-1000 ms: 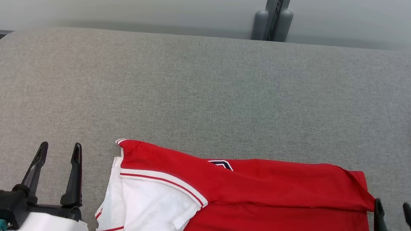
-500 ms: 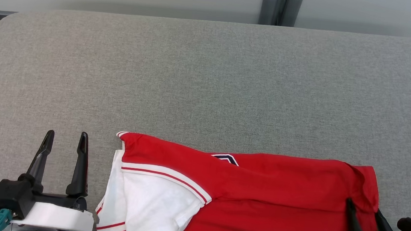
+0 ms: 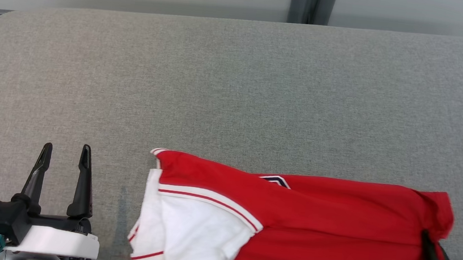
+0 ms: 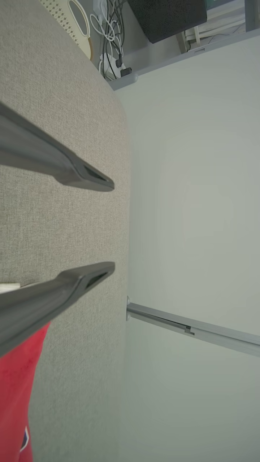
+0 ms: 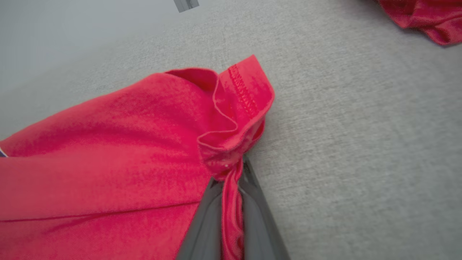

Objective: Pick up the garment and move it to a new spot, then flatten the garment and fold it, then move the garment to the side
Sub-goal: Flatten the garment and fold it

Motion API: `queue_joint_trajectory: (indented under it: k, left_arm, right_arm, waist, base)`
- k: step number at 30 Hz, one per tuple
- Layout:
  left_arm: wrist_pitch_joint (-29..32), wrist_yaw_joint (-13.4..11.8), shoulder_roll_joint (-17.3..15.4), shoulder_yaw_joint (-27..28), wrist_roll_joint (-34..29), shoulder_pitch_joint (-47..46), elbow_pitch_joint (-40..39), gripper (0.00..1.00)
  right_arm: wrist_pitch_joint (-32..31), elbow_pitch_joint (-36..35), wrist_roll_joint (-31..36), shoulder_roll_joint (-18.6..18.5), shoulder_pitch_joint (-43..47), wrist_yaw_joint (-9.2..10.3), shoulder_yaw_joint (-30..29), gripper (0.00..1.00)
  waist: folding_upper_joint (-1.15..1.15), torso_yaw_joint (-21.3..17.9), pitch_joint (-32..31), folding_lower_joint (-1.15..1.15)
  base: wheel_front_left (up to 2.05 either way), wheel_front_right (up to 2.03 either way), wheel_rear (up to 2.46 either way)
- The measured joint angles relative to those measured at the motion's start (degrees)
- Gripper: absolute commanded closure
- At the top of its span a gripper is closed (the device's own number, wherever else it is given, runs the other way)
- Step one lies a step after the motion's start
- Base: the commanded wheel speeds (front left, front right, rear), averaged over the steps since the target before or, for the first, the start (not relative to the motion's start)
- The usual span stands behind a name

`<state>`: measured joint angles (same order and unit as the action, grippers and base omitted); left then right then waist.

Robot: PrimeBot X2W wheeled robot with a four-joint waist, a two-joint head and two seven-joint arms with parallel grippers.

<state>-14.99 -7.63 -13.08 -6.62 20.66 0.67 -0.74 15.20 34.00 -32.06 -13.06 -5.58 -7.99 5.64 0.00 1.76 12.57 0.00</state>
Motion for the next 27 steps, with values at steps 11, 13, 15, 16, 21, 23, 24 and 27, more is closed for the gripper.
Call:
queue_joint_trajectory:
  k: [11, 13, 15, 16, 21, 23, 24, 27]
  left_arm:
    - [0.00, 0.09, 0.68, 1.15, -0.43, 0.46, -0.16, 0.00]
    - [0.00, 0.20, 0.76, 1.26, -0.48, 0.85, -0.12, 0.00]
    - [0.00, 0.26, 0.78, 1.49, -0.51, 1.29, -0.11, 0.00]
    - [0.00, 0.24, 0.80, 1.75, -0.51, 1.38, -0.19, 0.00]
    - [0.00, 0.01, 0.83, 2.20, -0.59, 1.70, -0.60, 0.00]
    - [0.00, 0.01, 0.83, 2.09, -0.60, 1.75, -0.48, 0.00]
    - [0.00, 0.05, 0.83, 1.99, -0.63, 1.74, -0.42, 0.00]
    - [0.00, 0.35, 0.97, 1.53, -0.85, 1.53, -0.18, 0.00]
  right_arm:
    - [-0.07, -4.49, 0.20, -5.05, 4.49, 0.49, -8.80, 1.00]
    - [-0.07, -7.20, 0.24, -5.19, 4.63, 0.51, -7.26, 1.00]
    - [-0.08, -11.49, -0.08, -4.78, 4.61, 0.51, -5.28, 1.00]
    - [-0.42, -14.27, 0.18, -4.72, 4.60, 0.51, -4.13, 1.00]
    - [-5.92, -28.31, 3.02, -2.87, 4.77, 0.51, 0.09, 1.00]
    - [-8.58, -33.06, 4.47, -1.47, 4.67, 0.51, 2.30, 1.00]
    - [-10.15, -34.85, 5.06, -0.64, 4.53, 0.51, 3.72, 1.00]
    - [-13.46, -39.00, 6.04, 1.82, 3.52, 0.51, 8.11, 1.00]
  waist:
    - [0.00, -1.68, -0.69, 0.00]
    - [0.00, -1.89, -1.08, 0.00]
    - [0.00, -2.19, -1.35, 0.00]
    - [0.00, -2.43, -1.49, 0.00]
    - [0.00, -3.72, -1.83, 0.00]
    - [0.00, -3.86, -1.89, 0.00]
    - [0.00, -3.87, -1.92, 0.00]
    - [0.00, -3.49, -2.09, 0.00]
  base:
    - [0.00, 0.00, 0.00]
    - [0.00, 0.00, 0.00]
    - [0.00, 0.00, 0.00]
    - [0.00, 0.00, 0.00]
    - [0.00, 0.00, 0.00]
    - [0.00, 0.00, 0.00]
    - [0.00, 0.00, 0.00]
    - [0.00, 0.00, 0.00]
